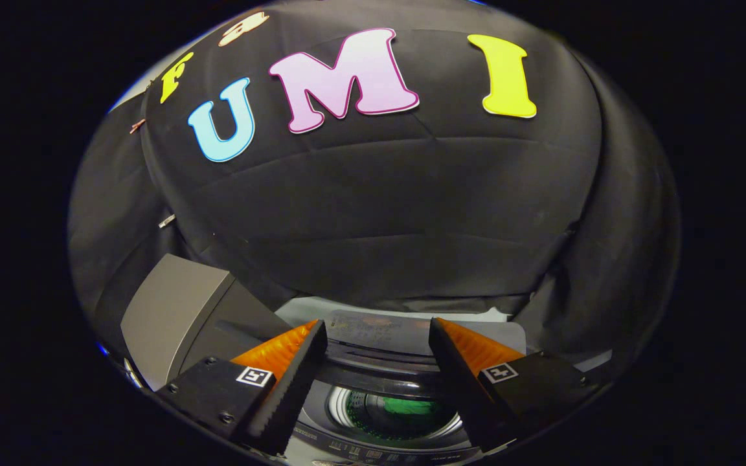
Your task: Put the clothes into the washing machine and then close the washing machine lid.
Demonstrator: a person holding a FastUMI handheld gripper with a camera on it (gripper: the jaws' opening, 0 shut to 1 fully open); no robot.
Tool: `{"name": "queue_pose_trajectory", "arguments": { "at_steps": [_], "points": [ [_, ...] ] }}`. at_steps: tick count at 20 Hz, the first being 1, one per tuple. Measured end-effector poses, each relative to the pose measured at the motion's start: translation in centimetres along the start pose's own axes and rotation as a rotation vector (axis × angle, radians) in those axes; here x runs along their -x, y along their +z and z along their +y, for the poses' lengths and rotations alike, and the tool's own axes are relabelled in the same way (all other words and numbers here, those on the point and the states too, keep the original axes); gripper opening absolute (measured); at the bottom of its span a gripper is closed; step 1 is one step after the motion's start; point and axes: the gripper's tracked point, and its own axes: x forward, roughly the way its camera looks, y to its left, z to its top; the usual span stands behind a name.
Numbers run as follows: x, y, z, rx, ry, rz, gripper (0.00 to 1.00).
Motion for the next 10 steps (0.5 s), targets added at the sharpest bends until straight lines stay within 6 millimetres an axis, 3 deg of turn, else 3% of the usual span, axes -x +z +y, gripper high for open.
{"name": "queue_pose_trajectory", "arguments": {
  "at_steps": [7,10],
  "points": [
    [0.6,-1.6,0.5,-0.012,0.008,0.022,1.00],
    [1.2,-3.3,0.7,-0.024,0.017,0.062,1.00]
  ]
}}
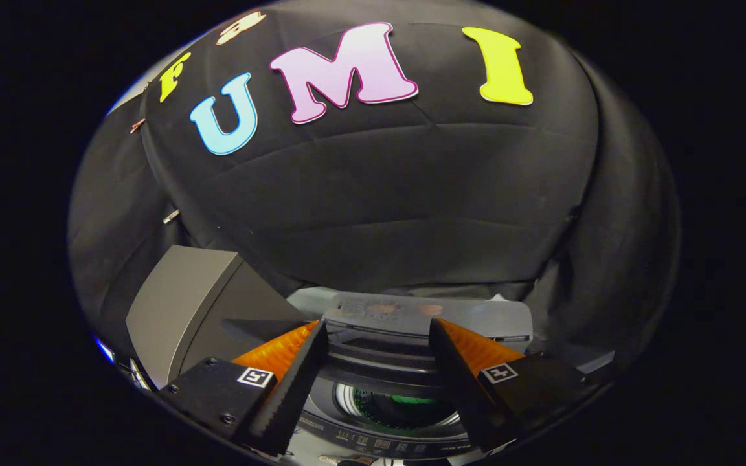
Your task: Put the clothes into the washing machine and then close the washing machine lid.
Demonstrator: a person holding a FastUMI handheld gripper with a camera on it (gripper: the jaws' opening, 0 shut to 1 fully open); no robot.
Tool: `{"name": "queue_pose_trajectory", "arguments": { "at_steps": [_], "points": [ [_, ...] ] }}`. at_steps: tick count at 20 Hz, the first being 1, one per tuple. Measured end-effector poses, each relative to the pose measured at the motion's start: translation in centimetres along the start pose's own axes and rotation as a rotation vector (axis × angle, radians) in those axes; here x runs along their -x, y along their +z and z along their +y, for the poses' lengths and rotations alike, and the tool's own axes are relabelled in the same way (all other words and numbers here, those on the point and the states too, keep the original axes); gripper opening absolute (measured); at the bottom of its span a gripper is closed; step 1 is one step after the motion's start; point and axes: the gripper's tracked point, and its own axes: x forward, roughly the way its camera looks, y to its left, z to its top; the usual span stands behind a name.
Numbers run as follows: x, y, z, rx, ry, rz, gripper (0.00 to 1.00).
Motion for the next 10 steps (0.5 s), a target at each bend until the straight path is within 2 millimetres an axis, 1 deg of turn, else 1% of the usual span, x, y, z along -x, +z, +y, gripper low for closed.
{"name": "queue_pose_trajectory", "arguments": {
  "at_steps": [1,3,5,7,8,10],
  "points": [
    [0.1,-0.5,0.1,-0.003,0.002,0.015,0.99],
    [0.5,-2.3,0.5,0.012,0.013,0.042,0.99],
    [0.8,-4.8,0.6,0.023,0.009,0.104,0.99],
    [0.5,-7.4,1.1,-0.005,0.021,0.154,0.99],
    [0.5,-8.0,1.5,-0.018,0.025,0.156,0.99],
    [0.9,-8.0,2.4,-0.017,0.031,0.141,0.99]
  ]
}}
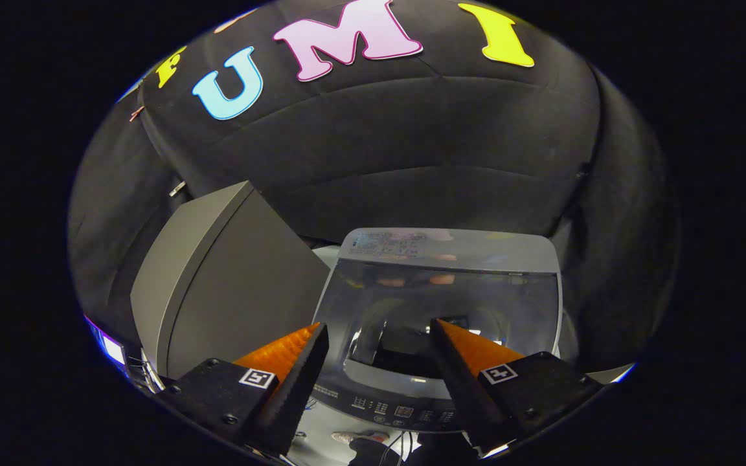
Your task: Put the clothes into the washing machine and then close the washing machine lid.
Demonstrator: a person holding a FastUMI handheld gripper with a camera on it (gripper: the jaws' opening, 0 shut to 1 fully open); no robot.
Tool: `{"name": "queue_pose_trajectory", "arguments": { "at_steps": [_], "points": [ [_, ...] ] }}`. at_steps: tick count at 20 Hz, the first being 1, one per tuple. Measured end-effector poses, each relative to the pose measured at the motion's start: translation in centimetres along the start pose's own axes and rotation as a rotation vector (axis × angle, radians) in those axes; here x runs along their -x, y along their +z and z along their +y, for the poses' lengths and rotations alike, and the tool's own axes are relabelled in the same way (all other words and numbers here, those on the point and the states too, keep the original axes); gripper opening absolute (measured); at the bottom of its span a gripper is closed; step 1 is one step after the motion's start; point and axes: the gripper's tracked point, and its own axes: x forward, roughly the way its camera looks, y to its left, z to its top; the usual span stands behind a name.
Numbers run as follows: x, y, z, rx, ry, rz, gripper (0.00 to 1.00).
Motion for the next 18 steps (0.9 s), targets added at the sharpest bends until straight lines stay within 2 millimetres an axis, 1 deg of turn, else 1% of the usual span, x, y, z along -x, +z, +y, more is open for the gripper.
{"name": "queue_pose_trajectory", "arguments": {
  "at_steps": [1,2,4,7,8,9,11,13,15,16,17,18],
  "points": [
    [0.3,0.6,0.6,0.007,0.000,-0.023,0.99],
    [0.5,1.7,1.3,0.013,0.001,-0.062,0.99],
    [1.7,4.5,2.8,0.027,0.006,-0.164,0.99],
    [4.4,9.2,4.7,0.047,-0.002,-0.361,0.99],
    [5.4,10.5,5.1,0.054,-0.009,-0.422,0.99],
    [6.4,11.3,5.5,0.063,-0.023,-0.476,0.99],
    [7.9,11.9,6.2,0.088,-0.058,-0.542,0.99],
    [10.1,13.0,7.0,0.127,-0.108,-0.623,0.99],
    [12.7,14.0,9.4,0.166,-0.129,-0.718,0.99],
    [13.7,14.1,10.4,0.177,-0.130,-0.761,0.99],
    [14.4,14.1,11.5,0.180,-0.126,-0.788,0.99],
    [14.6,13.6,12.4,0.172,-0.121,-0.798,0.98]
  ]
}}
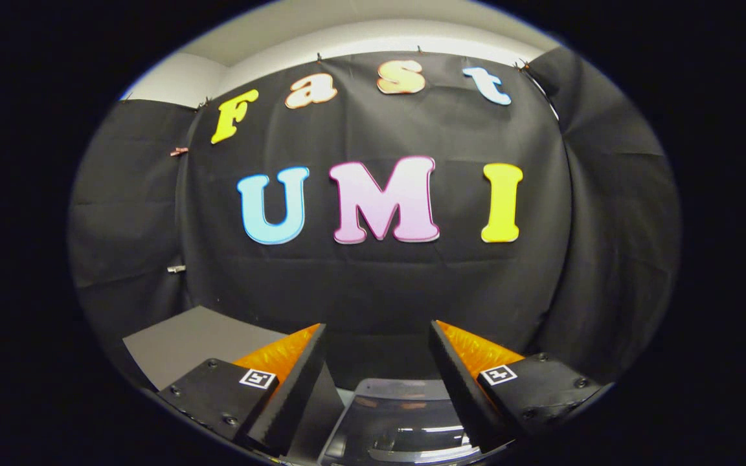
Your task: Put the clothes into the washing machine and then close the washing machine lid.
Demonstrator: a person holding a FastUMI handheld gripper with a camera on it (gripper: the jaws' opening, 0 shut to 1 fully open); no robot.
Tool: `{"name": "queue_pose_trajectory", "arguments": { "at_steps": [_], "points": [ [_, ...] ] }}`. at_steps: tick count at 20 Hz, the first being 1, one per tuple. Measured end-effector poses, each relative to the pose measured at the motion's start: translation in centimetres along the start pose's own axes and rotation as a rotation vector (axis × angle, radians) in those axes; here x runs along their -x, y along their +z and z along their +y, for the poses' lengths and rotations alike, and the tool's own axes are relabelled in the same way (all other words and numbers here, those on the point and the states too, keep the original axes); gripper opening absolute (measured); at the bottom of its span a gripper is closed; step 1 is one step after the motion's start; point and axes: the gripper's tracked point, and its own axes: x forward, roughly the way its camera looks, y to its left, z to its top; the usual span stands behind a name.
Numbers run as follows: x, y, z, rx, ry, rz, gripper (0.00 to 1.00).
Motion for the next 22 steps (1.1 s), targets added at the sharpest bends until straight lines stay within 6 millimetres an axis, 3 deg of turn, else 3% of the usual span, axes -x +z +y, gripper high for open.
{"name": "queue_pose_trajectory", "arguments": {
  "at_steps": [6,16,22],
  "points": [
    [1.7,-0.8,3.5,-0.040,-0.033,0.014,0.99],
    [1.8,1.9,4.8,-0.017,-0.041,-0.038,0.99],
    [1.7,2.1,5.2,-0.012,-0.033,-0.035,0.99]
  ]
}}
